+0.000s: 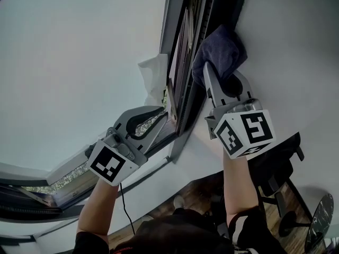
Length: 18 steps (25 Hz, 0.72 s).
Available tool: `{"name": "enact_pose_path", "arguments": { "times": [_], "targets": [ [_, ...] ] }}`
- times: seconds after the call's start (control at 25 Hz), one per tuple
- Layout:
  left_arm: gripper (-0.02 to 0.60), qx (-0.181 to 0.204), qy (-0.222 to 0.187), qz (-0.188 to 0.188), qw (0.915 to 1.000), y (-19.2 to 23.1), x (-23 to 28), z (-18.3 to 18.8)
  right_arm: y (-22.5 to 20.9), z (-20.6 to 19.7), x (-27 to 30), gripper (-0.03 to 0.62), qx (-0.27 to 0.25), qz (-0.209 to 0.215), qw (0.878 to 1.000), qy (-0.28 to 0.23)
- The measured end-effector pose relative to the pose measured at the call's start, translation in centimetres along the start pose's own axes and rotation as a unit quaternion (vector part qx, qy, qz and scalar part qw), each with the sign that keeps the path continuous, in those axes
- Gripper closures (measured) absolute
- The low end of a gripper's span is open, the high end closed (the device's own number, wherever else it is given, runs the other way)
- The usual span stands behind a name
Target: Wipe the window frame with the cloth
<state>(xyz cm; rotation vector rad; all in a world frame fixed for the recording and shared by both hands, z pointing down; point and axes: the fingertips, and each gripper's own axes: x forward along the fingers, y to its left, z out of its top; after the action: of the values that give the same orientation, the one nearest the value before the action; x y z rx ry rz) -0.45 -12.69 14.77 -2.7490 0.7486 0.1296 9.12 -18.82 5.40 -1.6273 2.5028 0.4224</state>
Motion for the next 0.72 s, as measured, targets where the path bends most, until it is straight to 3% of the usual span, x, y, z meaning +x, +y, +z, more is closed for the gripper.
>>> {"name": "enact_pose_path", "arguments": {
  "times": [0.72],
  "targets": [
    [0.531,-0.047,0.042,0.000,0.9980,-2.3,-1.8,-4.9,0.9,-9.5,-1.6,0.543,0.056,-0.012,0.996,0.064]
  ]
}}
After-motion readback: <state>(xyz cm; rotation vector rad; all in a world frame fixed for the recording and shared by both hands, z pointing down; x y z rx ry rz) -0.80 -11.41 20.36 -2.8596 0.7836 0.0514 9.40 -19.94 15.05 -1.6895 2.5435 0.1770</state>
